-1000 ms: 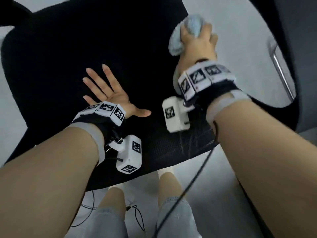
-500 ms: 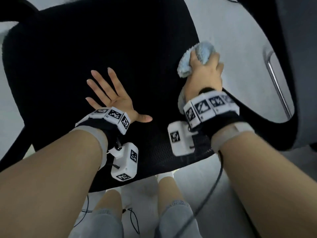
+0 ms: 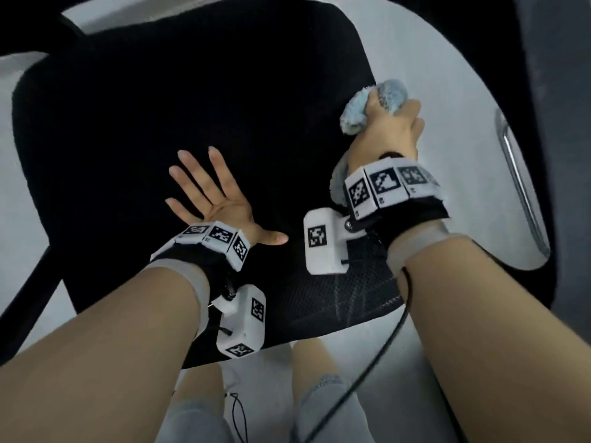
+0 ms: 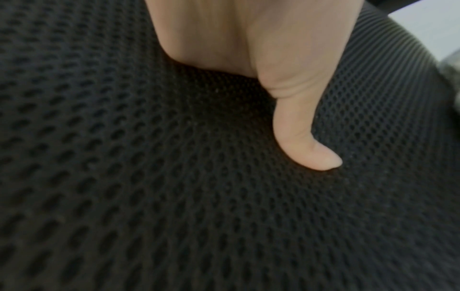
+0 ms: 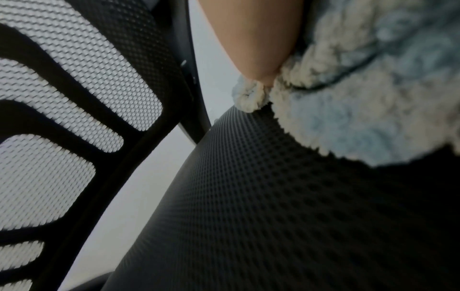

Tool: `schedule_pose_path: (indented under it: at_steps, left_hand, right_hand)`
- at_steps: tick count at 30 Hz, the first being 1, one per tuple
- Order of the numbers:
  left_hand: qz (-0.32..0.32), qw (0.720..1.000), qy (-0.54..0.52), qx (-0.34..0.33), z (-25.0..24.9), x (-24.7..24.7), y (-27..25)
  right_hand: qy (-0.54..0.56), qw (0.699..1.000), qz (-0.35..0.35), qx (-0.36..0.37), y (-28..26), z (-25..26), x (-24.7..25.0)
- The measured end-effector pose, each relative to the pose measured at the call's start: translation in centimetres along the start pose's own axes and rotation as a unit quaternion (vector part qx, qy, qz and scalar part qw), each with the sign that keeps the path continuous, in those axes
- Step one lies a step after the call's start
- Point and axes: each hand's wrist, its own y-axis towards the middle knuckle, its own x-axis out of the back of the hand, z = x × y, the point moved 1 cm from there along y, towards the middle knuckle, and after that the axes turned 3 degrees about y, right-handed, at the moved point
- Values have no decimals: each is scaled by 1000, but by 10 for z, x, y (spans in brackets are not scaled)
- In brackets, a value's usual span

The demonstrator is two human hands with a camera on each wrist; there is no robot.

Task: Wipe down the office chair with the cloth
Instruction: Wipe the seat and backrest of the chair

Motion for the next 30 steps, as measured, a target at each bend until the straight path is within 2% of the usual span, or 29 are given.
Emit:
schedule_pose_path:
  at_steps: [2,8,13,15,17,18,21,24,28,30]
  left_hand:
    - [-1,1000,-8,3,0,0,1]
    - [-5,1000,-4,-15,1,-1,1]
    - [-47,998,-16,-33,4,-4,1]
    - [-56,998,-16,-33,4,-6,0]
    - [-69,997,-3,-36,5,-6,-2]
    - [-68,997,6,-38,5,-6,-3]
    - [-71,996,33,-47,6,-5,-8]
    - [-58,995,51,-57,9,-7,-17]
    - [-43,996,43,-60,15,-15,-40]
    - [-33,996,30,-71,22,-20,-53]
  right_hand:
    - [-10,1000,1,1,-3,2,-1]
    - [-84,996,16,11,-56,-25,-15]
    - [-37,999,9,23,-22,-16,-7]
    - [-58,998,-23,30,-28,-15,-16]
    - [-78,991,-95,50,-48,-22,-24]
    - [-87,990,-90,57,-62,-29,-27]
    - [-116,990,37,70,-105,-61,-36]
    - [-117,988,66,81,-141,-81,-39]
    - [-161,970,175,53,-173,-94,-45]
    - [-154,969,187,46,-187,-98,-49]
